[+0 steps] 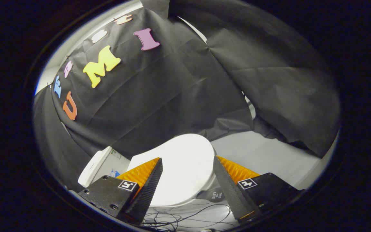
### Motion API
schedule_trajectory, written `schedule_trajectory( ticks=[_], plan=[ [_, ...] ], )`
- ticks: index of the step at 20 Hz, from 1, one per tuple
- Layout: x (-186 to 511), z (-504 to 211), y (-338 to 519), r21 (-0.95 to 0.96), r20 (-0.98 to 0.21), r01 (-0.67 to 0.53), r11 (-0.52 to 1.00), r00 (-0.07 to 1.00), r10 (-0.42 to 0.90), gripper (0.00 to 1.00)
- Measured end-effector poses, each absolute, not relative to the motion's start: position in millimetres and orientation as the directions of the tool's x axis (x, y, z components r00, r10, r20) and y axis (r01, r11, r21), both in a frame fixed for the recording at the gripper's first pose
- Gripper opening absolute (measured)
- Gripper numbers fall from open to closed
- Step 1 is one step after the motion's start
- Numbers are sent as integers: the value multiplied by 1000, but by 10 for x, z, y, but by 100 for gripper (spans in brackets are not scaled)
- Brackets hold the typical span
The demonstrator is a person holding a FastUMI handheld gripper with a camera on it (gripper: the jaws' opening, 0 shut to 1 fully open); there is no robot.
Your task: Open the toilet lid.
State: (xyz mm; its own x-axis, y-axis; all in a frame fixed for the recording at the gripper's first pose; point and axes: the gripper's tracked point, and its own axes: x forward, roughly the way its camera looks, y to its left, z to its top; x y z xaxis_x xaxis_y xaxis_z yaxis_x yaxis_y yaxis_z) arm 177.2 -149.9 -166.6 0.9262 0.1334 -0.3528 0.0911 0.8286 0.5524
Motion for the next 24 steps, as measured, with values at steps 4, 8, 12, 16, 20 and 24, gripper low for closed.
schedule_trajectory(
  ticks=[4,8,12,16,20,24],
  plan=[
    [1709,-2080,-1634,626,-414,153,765,896,160,98],
    [1669,-2385,-1691,720,-442,215,660,875,197,91],
    [1626,-2614,-1600,758,-462,244,605,855,235,83],
    [1582,-2677,-1642,805,-450,255,535,851,272,69],
    [1561,-2716,-1638,804,-448,234,547,843,299,56],
    [1525,-2712,-1660,803,-459,236,547,831,315,37]
  ],
)
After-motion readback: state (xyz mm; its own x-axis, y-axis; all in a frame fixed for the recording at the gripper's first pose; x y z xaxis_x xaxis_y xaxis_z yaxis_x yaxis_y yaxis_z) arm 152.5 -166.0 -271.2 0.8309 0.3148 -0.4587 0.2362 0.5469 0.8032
